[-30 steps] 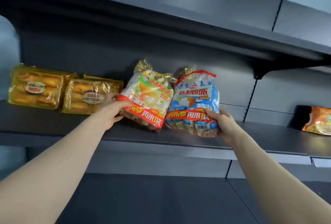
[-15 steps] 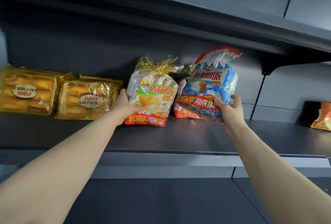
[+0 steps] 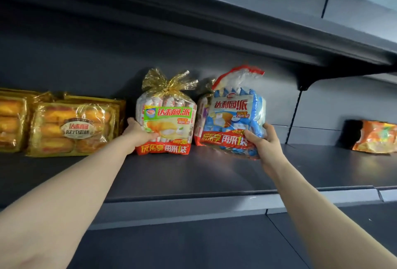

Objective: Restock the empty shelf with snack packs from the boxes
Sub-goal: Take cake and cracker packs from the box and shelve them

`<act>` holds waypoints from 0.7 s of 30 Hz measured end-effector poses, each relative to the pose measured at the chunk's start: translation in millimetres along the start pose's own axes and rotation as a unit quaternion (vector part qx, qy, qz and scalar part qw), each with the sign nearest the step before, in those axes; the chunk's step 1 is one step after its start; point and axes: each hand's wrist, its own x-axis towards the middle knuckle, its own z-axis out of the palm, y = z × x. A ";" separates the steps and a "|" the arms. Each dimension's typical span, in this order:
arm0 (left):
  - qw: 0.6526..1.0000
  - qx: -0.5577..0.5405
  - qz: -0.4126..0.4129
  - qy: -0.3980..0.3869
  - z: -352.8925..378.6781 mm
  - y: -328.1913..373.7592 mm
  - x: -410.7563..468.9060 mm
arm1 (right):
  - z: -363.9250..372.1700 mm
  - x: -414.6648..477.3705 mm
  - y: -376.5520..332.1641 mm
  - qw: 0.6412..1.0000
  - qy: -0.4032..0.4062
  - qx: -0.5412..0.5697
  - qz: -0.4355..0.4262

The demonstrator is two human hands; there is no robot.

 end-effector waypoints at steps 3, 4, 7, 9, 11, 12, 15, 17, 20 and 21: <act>1.000 0.006 -0.016 -0.004 -4.9 0.3 -3.0 | -5.7 5.0 8.1 1.000 0.002 0.008 0.020; 1.000 0.005 -0.019 0.002 -4.1 1.8 -4.4 | -7.5 8.3 9.7 0.999 0.002 0.015 0.029; 0.997 0.045 0.018 0.057 1.4 8.9 -11.2 | -11.9 19.6 9.0 0.998 -0.010 0.029 0.046; 0.992 0.075 0.057 0.082 4.7 14.4 -15.6 | -17.2 28.2 6.9 0.998 -0.035 0.028 0.052; 0.990 0.088 0.065 0.087 5.3 16.6 -16.8 | -24.4 37.2 8.7 0.995 -0.071 0.030 0.063; 0.990 0.092 0.060 0.088 4.5 15.6 -16.7 | -28.3 41.6 11.9 0.992 -0.092 0.029 0.075; 0.990 0.099 0.052 0.086 3.4 9.8 -17.3 | -35.1 55.7 22.2 0.984 -0.130 -0.007 0.119; 0.990 0.101 0.049 0.086 5.3 3.6 -17.5 | -33.6 67.7 22.1 0.986 -0.114 -0.020 0.118; 0.990 0.101 0.055 0.079 8.9 -4.1 -15.3 | -20.6 83.8 14.9 0.990 -0.089 -0.071 0.088; 0.990 0.096 0.060 0.079 9.3 -5.6 -13.8 | -13.1 87.0 14.4 0.989 -0.082 -0.099 0.068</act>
